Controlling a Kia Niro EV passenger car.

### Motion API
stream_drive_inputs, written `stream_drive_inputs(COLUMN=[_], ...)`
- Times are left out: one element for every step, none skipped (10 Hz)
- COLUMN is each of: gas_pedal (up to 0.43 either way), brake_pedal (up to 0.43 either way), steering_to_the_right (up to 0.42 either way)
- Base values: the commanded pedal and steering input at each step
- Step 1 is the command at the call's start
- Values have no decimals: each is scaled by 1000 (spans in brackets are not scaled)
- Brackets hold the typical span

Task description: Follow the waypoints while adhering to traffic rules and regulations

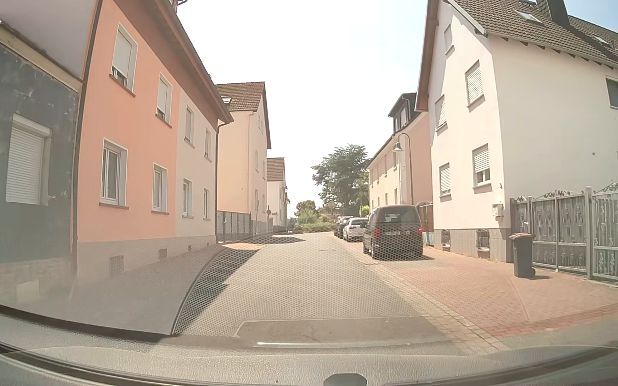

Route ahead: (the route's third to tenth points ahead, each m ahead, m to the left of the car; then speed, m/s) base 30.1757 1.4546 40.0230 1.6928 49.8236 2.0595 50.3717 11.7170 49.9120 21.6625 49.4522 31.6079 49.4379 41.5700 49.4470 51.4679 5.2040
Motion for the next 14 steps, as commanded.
stream_drive_inputs(gas_pedal=[228,197,189,169,150,98,79,67,8,0,0,0,0,0], brake_pedal=[0,0,0,0,0,0,0,0,0,0,0,0,0,0], steering_to_the_right=[-15,-15,-14,-13,-12,-10,-8,-5,-4,-4,-4,-4,-4,-4])
